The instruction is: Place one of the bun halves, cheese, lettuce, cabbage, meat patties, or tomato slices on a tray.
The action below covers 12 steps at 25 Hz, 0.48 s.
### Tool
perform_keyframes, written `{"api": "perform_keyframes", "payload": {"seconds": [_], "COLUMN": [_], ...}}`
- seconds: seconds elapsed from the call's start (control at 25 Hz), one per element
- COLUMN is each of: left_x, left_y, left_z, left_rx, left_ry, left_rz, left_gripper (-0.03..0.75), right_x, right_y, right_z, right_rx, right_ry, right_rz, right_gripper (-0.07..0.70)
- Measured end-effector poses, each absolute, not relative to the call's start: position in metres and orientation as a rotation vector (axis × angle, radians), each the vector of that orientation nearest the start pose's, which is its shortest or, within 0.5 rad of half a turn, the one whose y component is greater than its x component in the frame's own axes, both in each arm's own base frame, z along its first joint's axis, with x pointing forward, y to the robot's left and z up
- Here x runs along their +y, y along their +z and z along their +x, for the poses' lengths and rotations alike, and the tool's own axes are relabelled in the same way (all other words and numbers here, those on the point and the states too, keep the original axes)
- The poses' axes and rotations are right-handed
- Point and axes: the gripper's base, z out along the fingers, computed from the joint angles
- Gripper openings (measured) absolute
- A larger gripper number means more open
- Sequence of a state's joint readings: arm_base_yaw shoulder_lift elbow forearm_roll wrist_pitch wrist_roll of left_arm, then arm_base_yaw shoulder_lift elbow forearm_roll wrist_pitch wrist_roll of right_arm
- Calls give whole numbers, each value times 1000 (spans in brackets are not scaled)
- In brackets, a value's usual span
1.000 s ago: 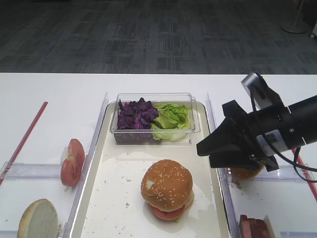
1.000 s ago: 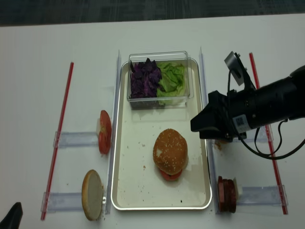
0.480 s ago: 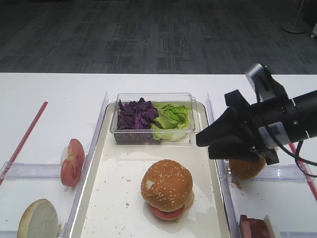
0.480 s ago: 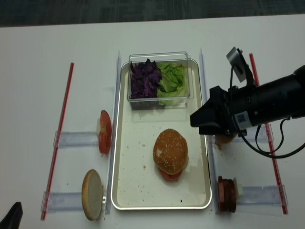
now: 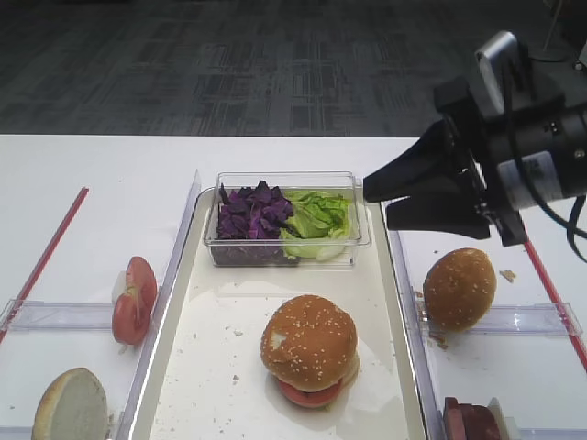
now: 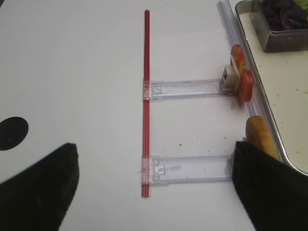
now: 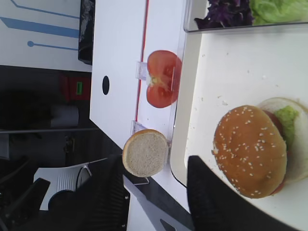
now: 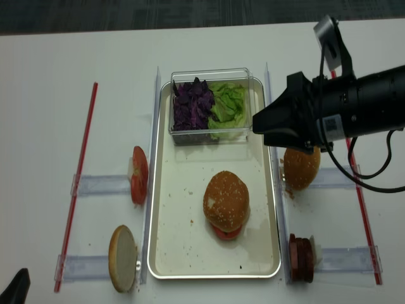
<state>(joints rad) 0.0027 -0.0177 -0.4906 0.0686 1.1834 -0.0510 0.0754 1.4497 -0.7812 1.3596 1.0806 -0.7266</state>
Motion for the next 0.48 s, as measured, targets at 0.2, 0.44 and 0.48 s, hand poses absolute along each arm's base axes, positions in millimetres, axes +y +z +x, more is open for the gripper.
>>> {"api": "perform_keyframes", "payload": {"seconds": [0.2, 0.44, 0.48], "left_x": [6, 6, 6], "left_y": [265, 265, 265], "left_z": [-12, -12, -12], "left_rx": [2156, 2156, 2156], "left_ry": [56, 56, 56], "left_rz": [-67, -67, -67], "left_gripper": [597, 597, 597], "right_x": [97, 97, 97], "right_y": [280, 309, 315], "right_z": [245, 245, 245], "right_rx": [2417, 2394, 2389], "right_ry": [1485, 1472, 1465], "right_rz": [-71, -95, -105], "right_gripper": [351, 351, 351]}}
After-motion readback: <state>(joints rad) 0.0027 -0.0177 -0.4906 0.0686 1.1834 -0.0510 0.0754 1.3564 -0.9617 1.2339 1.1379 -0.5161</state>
